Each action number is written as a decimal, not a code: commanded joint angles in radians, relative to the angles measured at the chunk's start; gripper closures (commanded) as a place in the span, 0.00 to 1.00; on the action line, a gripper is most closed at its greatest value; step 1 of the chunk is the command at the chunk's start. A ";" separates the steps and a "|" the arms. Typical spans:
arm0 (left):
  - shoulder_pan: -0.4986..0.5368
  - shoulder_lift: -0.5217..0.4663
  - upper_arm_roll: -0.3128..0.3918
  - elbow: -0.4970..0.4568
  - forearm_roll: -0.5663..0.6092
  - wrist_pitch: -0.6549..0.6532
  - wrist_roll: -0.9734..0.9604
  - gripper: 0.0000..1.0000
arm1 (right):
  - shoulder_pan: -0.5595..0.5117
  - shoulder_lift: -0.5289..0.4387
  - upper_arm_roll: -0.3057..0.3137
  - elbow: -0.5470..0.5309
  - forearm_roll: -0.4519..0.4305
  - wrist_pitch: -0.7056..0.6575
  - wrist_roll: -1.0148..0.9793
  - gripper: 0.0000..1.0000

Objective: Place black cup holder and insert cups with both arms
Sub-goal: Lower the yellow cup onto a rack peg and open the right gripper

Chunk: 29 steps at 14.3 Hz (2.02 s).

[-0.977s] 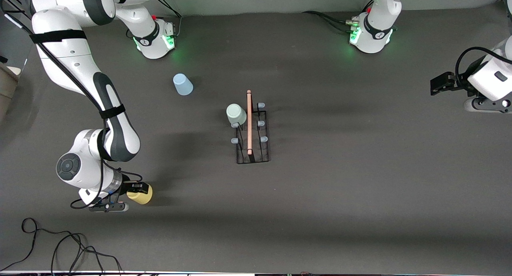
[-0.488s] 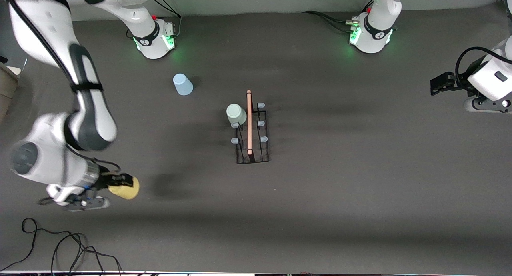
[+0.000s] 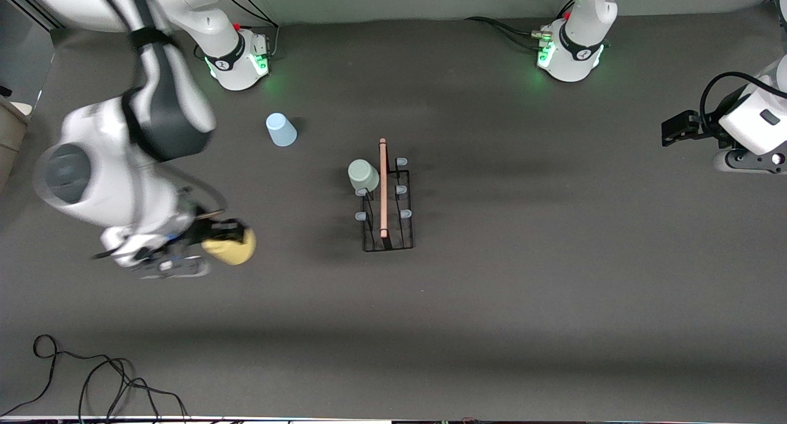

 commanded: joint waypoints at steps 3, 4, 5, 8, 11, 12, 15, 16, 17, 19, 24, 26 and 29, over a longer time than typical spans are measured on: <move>0.005 0.002 -0.002 0.016 -0.007 -0.019 0.012 0.00 | 0.240 0.038 -0.005 0.054 -0.016 -0.010 0.421 0.64; 0.005 0.002 -0.002 0.016 -0.007 -0.019 0.012 0.00 | 0.272 0.054 -0.006 0.069 -0.014 -0.009 0.466 0.64; 0.005 0.002 -0.002 0.016 -0.007 -0.019 0.012 0.00 | 0.279 0.069 -0.005 0.086 -0.014 -0.009 0.502 0.64; 0.005 0.002 -0.002 0.016 -0.007 -0.019 0.012 0.00 | 0.299 0.106 -0.005 0.086 -0.014 0.067 0.537 0.64; 0.005 0.002 -0.002 0.016 -0.007 -0.019 0.012 0.00 | 0.300 0.158 -0.005 0.086 -0.019 0.143 0.552 0.64; 0.005 0.002 -0.002 0.016 -0.007 -0.019 0.012 0.00 | 0.306 0.173 -0.005 0.086 -0.019 0.157 0.553 0.64; 0.005 0.002 -0.002 0.016 -0.007 -0.019 0.012 0.00 | 0.313 0.209 -0.006 0.074 -0.019 0.201 0.553 0.64; 0.005 0.002 -0.002 0.016 -0.007 -0.019 0.012 0.00 | 0.313 0.213 -0.006 0.055 -0.020 0.226 0.553 0.64; 0.005 0.002 -0.002 0.016 -0.007 -0.019 0.012 0.00 | 0.314 0.213 -0.008 0.026 -0.020 0.255 0.553 0.64; 0.005 0.002 -0.002 0.016 -0.007 -0.019 0.012 0.00 | 0.313 0.216 -0.008 -0.011 -0.022 0.305 0.550 0.64; 0.005 0.002 -0.002 0.016 -0.007 -0.019 0.012 0.00 | 0.311 0.243 -0.008 -0.008 -0.020 0.312 0.549 0.21; 0.005 0.002 -0.002 0.016 -0.007 -0.019 0.012 0.00 | 0.311 0.227 -0.011 -0.003 -0.019 0.301 0.547 0.00; 0.005 0.002 -0.002 0.016 -0.007 -0.019 0.012 0.00 | 0.308 0.169 -0.014 0.079 -0.020 0.139 0.546 0.00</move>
